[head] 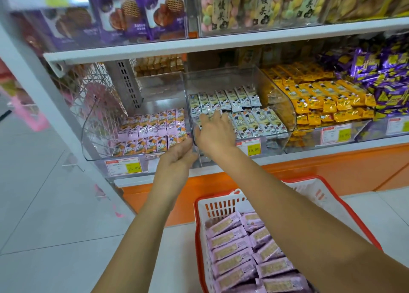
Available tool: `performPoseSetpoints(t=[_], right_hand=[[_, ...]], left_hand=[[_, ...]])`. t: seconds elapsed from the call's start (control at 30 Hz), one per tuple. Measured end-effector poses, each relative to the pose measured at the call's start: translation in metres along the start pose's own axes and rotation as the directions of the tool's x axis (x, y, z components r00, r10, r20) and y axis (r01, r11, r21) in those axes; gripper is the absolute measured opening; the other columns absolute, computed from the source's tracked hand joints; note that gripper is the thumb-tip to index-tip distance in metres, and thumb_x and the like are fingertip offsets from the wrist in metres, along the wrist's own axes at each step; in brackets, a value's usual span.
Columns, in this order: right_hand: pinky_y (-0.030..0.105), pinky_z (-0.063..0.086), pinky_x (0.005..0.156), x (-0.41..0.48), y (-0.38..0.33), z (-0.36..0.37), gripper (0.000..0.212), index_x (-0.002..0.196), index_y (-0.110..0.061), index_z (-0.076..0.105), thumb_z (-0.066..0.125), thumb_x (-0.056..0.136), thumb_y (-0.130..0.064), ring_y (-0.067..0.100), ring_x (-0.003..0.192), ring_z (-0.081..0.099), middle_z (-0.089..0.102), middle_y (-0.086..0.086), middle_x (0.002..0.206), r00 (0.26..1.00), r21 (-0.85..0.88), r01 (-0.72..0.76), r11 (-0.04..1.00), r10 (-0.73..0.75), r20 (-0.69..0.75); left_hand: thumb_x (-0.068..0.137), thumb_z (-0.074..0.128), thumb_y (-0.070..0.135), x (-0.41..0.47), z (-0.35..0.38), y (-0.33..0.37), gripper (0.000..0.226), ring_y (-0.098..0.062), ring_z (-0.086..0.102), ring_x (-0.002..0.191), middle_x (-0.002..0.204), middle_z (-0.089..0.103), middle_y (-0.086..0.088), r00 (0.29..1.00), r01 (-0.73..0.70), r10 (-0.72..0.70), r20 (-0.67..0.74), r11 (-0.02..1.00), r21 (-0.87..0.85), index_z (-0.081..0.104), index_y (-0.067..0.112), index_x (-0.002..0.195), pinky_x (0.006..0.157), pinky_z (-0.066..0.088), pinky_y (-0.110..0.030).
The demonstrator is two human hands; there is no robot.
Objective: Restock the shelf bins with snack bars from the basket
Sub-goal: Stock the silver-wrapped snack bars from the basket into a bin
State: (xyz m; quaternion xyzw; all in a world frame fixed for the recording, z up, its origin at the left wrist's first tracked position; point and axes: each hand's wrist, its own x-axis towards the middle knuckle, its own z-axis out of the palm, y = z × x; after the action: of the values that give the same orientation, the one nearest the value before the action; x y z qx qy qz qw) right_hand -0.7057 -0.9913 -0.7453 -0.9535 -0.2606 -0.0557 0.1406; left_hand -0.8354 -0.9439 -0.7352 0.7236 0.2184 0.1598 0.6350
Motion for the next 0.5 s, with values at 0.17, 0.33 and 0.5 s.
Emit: performPoseSetpoints(t=[0.17, 0.33, 0.5], right_hand=[[0.041, 0.026, 0.102, -0.011, 0.004, 0.005, 0.051, 0.142, -0.013, 0.041, 0.02, 0.103, -0.04, 0.03, 0.129, 0.036, 0.044, 0.016, 0.14, 0.999, -0.1, 0.024, 0.995, -0.022, 0.026], [0.039, 0.027, 0.108, -0.043, 0.028, 0.009, 0.047, 0.135, -0.008, 0.052, 0.031, 0.102, -0.034, 0.03, 0.132, 0.037, 0.05, 0.014, 0.139, 0.978, 0.085, 0.186, 0.979, -0.176, -0.112], [0.025, 0.038, 0.089, -0.102, 0.088, -0.007, 0.025, 0.106, -0.008, 0.065, 0.048, 0.096, -0.023, 0.018, 0.109, 0.05, 0.058, 0.007, 0.112, 0.943, 0.384, 0.278, 0.881, -0.174, -0.283]], left_hand=[[0.095, 0.048, 0.003, -0.001, -0.001, -0.004, 0.043, -0.008, 0.048, 0.123, 0.138, 0.052, 0.001, 1.0, -0.002, 0.002, -0.006, 1.0, 0.031, 0.049, 0.012, 0.137, 0.103, 0.035, -0.024], [0.095, 0.048, 0.004, -0.007, 0.003, -0.009, 0.038, -0.006, 0.05, 0.116, 0.124, 0.056, 0.007, 0.997, -0.062, 0.068, -0.044, 0.99, 0.126, 0.055, 0.015, 0.131, 0.095, 0.035, -0.021], [0.094, 0.05, 0.009, -0.018, 0.016, -0.031, 0.02, -0.013, 0.065, 0.089, 0.09, 0.071, 0.003, 0.989, -0.147, 0.146, 0.027, 0.949, 0.277, 0.067, 0.018, 0.088, 0.081, 0.049, -0.025]])
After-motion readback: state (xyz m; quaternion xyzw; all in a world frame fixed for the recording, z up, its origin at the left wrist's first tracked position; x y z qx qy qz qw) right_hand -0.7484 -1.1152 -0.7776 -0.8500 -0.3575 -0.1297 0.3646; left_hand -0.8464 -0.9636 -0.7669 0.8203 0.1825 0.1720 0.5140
